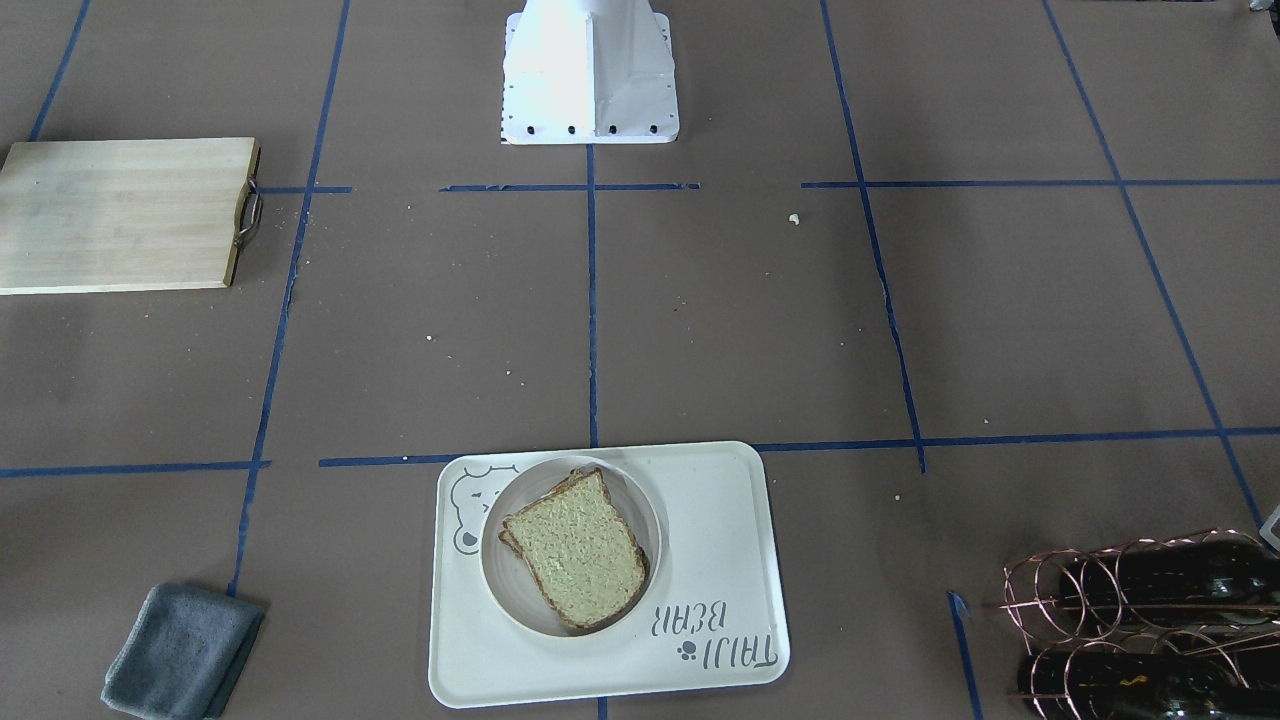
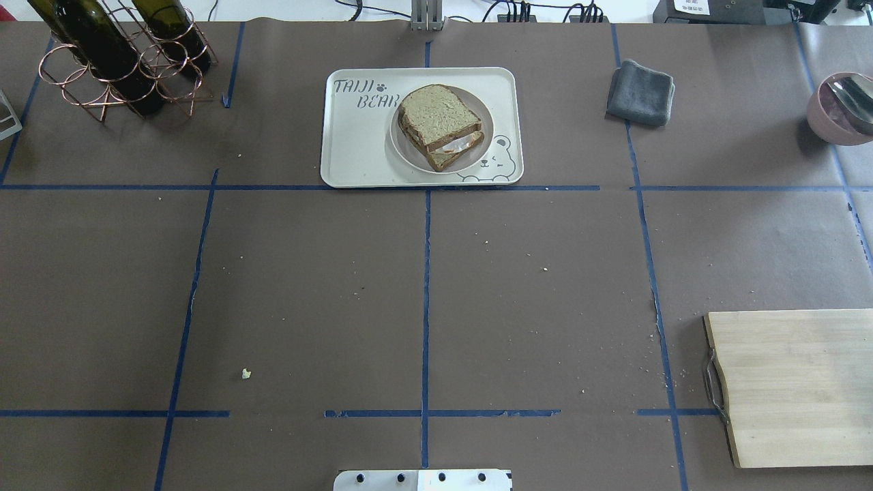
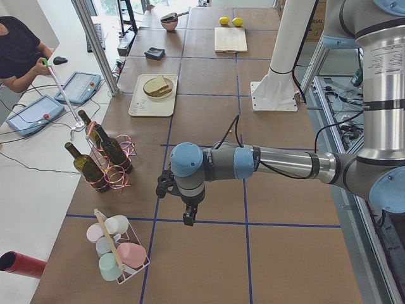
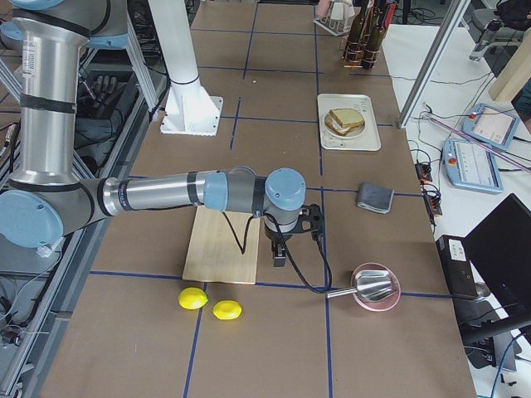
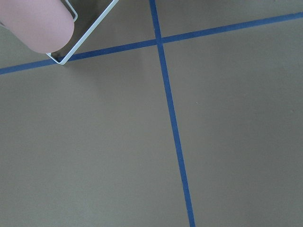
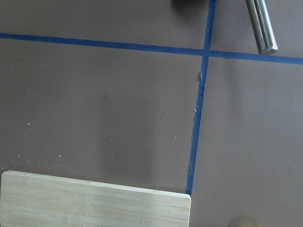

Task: Make sandwich and place on tray

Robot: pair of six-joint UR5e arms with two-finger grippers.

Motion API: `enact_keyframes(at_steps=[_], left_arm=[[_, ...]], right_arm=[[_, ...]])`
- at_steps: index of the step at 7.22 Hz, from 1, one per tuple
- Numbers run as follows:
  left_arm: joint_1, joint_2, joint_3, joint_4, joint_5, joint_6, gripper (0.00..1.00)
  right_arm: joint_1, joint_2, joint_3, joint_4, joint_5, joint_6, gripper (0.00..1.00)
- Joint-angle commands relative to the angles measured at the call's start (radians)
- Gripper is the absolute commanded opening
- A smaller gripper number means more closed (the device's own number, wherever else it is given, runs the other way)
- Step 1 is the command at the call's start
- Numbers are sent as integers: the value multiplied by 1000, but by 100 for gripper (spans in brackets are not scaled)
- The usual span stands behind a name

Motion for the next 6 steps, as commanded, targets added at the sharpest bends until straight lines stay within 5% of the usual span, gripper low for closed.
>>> enact_keyframes(at_steps=[1, 6], left_arm=[[-1, -30, 25, 4, 3, -1, 100], [-2, -59, 28, 4, 3, -1, 100]], right_arm=[[0, -2, -4, -1, 4, -1, 100], [0, -16, -1, -1, -10, -2, 100]])
